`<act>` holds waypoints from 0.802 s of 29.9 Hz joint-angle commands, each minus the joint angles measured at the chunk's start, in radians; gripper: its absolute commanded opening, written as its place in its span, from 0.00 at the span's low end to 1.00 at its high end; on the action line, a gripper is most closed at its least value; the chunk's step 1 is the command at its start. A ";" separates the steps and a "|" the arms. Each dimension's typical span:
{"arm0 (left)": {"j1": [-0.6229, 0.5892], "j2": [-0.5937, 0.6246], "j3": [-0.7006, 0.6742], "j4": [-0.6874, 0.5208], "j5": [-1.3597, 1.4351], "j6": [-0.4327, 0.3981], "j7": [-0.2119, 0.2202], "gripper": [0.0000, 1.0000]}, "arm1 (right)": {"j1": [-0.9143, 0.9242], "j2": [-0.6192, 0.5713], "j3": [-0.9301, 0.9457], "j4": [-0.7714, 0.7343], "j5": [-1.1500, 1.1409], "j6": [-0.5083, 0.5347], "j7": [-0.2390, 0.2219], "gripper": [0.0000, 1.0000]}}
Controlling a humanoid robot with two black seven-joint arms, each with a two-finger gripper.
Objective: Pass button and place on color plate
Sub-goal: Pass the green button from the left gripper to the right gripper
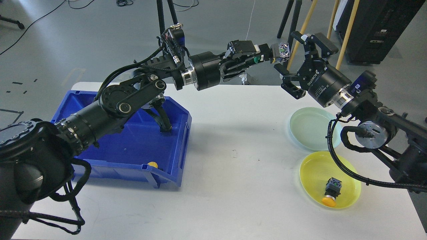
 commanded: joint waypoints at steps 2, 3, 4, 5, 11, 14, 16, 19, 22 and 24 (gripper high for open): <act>0.000 0.000 0.000 0.015 -0.022 0.000 0.000 0.03 | 0.007 0.009 -0.002 0.013 -0.063 0.003 0.006 0.97; 0.000 0.000 -0.002 0.017 -0.022 0.000 0.000 0.03 | 0.007 0.010 -0.002 0.015 -0.064 0.002 0.006 0.95; -0.001 0.000 0.000 0.017 -0.022 0.000 0.000 0.03 | 0.007 0.010 -0.002 0.015 -0.063 0.002 0.006 0.94; 0.000 0.000 0.000 0.017 -0.023 0.000 0.000 0.03 | 0.007 0.010 -0.002 0.015 -0.063 0.002 0.006 0.91; -0.001 0.000 0.001 0.017 -0.020 0.000 0.000 0.04 | 0.008 0.010 -0.004 0.007 -0.069 -0.008 0.003 0.19; -0.001 -0.005 0.008 0.015 -0.019 0.000 0.000 0.05 | 0.007 0.009 -0.005 -0.022 -0.067 -0.012 -0.014 0.00; -0.001 -0.005 0.009 0.017 -0.017 0.000 0.000 0.05 | 0.005 0.010 -0.005 -0.027 -0.064 -0.009 -0.017 0.00; -0.001 -0.005 0.011 0.015 -0.017 0.000 0.000 0.05 | 0.001 0.018 -0.005 -0.025 -0.061 -0.005 -0.017 0.00; -0.001 -0.005 0.011 0.017 -0.017 0.000 0.000 0.05 | 0.005 0.044 -0.022 -0.024 -0.063 -0.003 -0.017 0.00; -0.001 -0.005 0.011 0.017 -0.017 0.000 0.000 0.05 | 0.008 0.047 -0.044 -0.022 -0.063 -0.003 -0.015 0.00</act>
